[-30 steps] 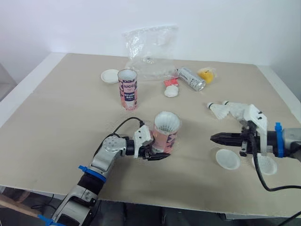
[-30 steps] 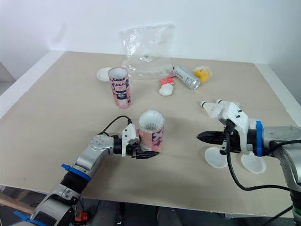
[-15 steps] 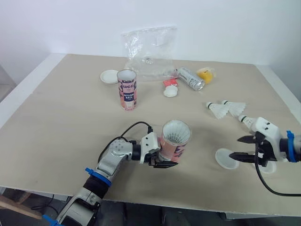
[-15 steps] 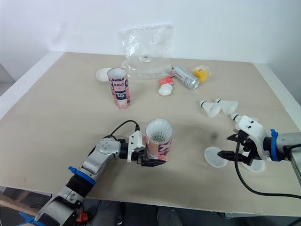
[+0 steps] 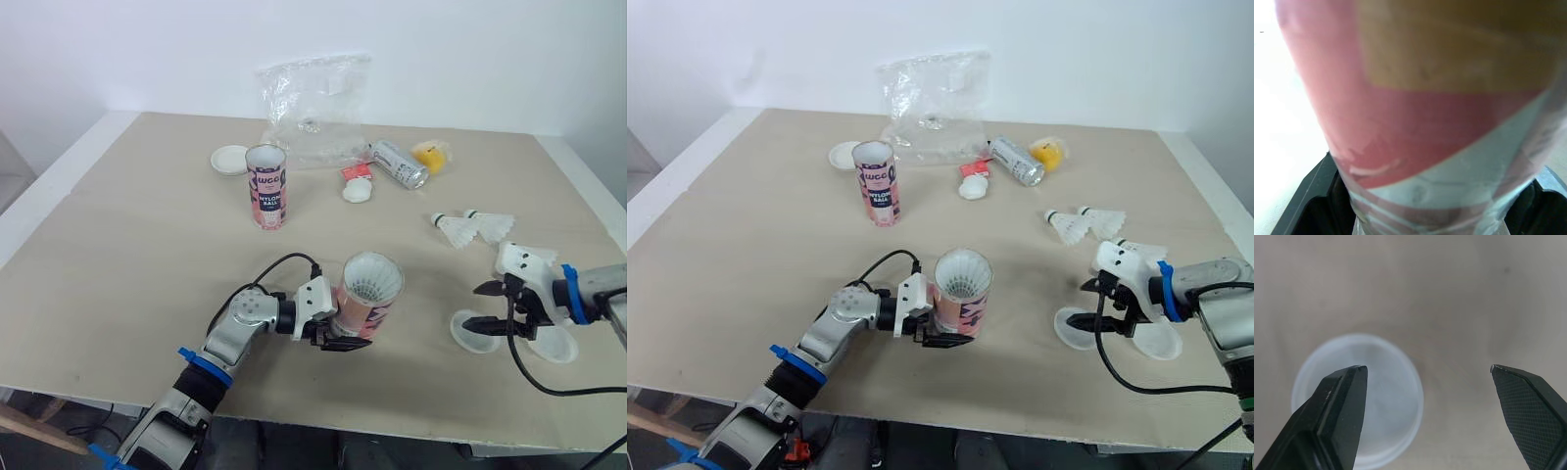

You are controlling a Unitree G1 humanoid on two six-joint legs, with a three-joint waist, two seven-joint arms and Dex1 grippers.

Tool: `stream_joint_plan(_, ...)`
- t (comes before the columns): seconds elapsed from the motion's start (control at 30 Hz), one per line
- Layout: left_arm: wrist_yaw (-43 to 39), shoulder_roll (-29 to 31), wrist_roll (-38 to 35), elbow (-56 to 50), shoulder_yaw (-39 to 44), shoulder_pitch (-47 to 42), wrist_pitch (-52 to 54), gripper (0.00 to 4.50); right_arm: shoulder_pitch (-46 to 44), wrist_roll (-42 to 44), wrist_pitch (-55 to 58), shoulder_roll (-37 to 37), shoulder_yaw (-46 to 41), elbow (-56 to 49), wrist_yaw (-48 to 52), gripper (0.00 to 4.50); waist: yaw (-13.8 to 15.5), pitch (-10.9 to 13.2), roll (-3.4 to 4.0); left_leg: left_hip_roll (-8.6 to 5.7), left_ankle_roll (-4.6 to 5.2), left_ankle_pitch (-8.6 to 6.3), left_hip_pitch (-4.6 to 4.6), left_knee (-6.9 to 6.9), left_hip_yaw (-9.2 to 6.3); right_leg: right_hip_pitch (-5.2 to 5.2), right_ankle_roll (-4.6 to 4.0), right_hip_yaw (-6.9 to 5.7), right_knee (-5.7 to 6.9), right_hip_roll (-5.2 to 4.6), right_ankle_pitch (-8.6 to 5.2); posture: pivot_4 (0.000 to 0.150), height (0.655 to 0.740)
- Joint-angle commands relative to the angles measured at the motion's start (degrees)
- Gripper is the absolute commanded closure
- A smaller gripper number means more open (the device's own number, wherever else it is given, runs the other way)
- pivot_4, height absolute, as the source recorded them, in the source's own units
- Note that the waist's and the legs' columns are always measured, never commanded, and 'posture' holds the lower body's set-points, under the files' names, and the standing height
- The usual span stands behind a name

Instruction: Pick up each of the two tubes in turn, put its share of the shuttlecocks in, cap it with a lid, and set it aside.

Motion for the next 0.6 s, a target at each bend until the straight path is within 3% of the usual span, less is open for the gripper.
stream_joint_plan(0.03,0.36,0.49,1.05,0.37,-0.81,0.53,0.63,1.22,-2.21,-1.21,-1.88,-0.1,0.18,1.63,1.25,0.16,-0.01,0.0,0.02,0.0,0.0,0.0,0.02,0.0,0.0,0.0,0.0,0.0,0.0,0.0,0.01,0.15,0.74)
stream_joint_plan(0.17,0.97,0.31,0.8,0.42,-0.61,0.65,1.16,1.22,-4.25,-2.39,-3.98,1.11,1.62,4.63,2.87,0.16,-0.04,-0.01,0.02,0.02,-0.01,0.01,0.09,0.0,0.0,0.03,-0.03,0.0,0.0,0.03,0.04,0.15,0.74)
stream_joint_plan(0.27,1.19,0.33,0.68,0.33,-0.62,0.75,1.75,1.22,-5.33,-3.38,-5.32,1.63,2.51,6.27,3.5,0.83,-0.05,-0.01,0.03,0.02,-0.01,0.01,0.16,0.0,0.0,0.1,-0.03,0.0,0.0,0.04,0.04,0.15,0.74)
stream_joint_plan(0.43,1.1,0.72,0.26,-0.32,-0.56,0.81,2.91,1.22,-5.48,-4.04,-6.53,1.82,3.08,6.69,5.22,3.02,-0.05,-0.01,0.03,0.03,-0.01,0.01,0.26,0.0,0.0,0.19,-0.04,0.0,0.0,0.04,0.05,0.15,0.74)
stream_joint_plan(0.6,1.26,1.02,0.71,-0.08,-0.69,0.7,2.7,1.22,-4.34,-4.14,-7.33,1.86,2.69,5.73,6.06,4.45,-0.06,-0.01,0.03,0.04,-0.01,0.0,0.28,0.0,0.0,0.2,-0.05,0.0,0.0,0.05,0.05,0.15,0.74)
